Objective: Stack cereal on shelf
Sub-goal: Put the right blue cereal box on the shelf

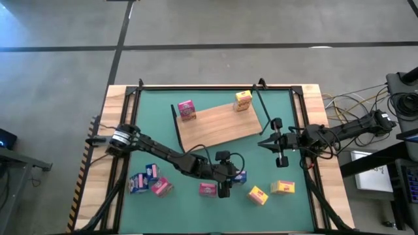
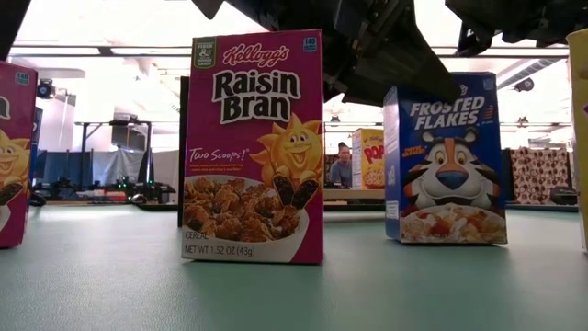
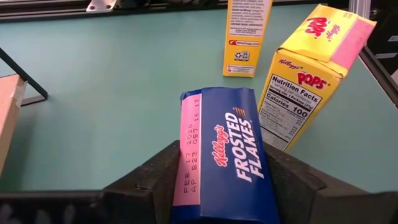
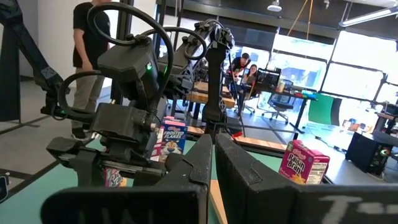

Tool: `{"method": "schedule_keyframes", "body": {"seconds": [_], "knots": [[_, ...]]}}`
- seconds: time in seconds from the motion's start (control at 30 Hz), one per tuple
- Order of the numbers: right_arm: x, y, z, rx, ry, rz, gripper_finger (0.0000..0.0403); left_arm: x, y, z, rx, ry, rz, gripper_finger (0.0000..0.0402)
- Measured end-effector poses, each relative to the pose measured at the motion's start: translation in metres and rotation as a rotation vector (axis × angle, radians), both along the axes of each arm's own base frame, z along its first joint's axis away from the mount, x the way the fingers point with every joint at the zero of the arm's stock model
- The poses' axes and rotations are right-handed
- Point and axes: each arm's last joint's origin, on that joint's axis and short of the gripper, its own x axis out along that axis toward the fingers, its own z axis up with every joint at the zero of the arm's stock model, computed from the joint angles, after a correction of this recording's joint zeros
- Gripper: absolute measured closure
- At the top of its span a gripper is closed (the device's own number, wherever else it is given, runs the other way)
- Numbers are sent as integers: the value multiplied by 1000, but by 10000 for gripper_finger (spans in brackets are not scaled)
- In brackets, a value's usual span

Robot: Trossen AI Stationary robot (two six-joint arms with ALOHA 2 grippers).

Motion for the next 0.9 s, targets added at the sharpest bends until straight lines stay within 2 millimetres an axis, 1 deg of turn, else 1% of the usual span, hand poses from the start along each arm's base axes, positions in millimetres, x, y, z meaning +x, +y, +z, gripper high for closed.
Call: {"method": "schedule_keyframes", "body": {"seconds": [0.27,0.43,0.53,0.7,0.8,0.9], "knots": [[0,0,0,0,0,0,390,-1,0,3,10,-5,-8,228],[0,0,0,0,0,0,390,-3,1,11,33,9,-19,228],[0,0,0,0,0,0,390,-4,4,22,75,35,-14,229],[0,0,0,0,-1,0,390,-6,15,52,181,78,1,229],[0,0,0,0,-1,0,390,-9,27,69,248,91,11,229],[0,0,0,1,-1,1,390,-13,44,84,293,90,35,229]]}}
